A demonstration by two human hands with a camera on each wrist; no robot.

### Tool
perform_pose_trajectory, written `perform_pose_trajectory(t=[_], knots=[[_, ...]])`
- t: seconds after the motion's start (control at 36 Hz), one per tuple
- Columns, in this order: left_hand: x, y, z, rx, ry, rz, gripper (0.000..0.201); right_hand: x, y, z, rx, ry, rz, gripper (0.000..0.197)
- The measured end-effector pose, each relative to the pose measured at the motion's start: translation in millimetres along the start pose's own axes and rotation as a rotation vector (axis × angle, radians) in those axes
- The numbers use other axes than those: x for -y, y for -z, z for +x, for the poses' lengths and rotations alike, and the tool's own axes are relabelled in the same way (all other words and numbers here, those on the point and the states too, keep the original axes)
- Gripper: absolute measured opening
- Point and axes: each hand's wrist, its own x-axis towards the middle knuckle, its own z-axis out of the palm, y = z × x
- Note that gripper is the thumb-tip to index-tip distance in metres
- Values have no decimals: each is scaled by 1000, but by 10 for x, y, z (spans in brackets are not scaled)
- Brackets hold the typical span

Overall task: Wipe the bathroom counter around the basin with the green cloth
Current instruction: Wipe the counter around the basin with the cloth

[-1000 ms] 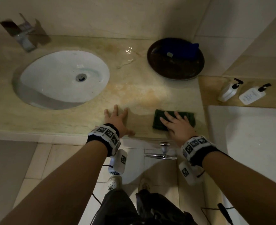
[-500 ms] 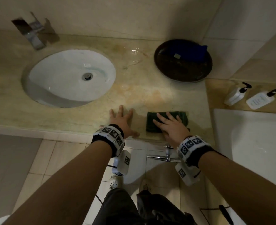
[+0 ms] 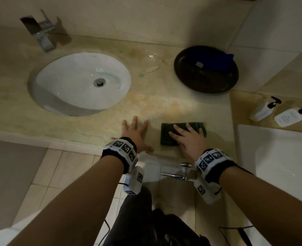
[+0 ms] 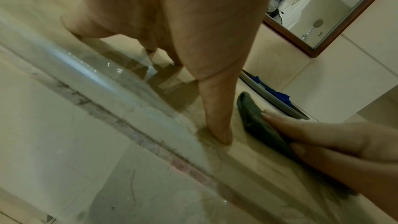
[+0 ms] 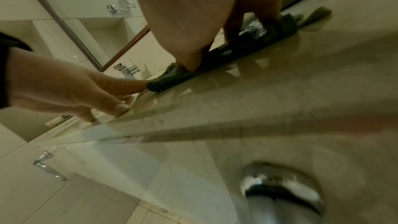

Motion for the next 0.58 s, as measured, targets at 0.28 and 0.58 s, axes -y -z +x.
perform_pose_trajectory(t=[0.28, 0.58], knots=[[-88, 98, -138, 49, 32, 8, 109, 81, 241, 513, -66, -29, 33, 49], [-66, 81, -138, 47, 17, -3, 109, 77, 192, 370, -50, -24, 10, 51]])
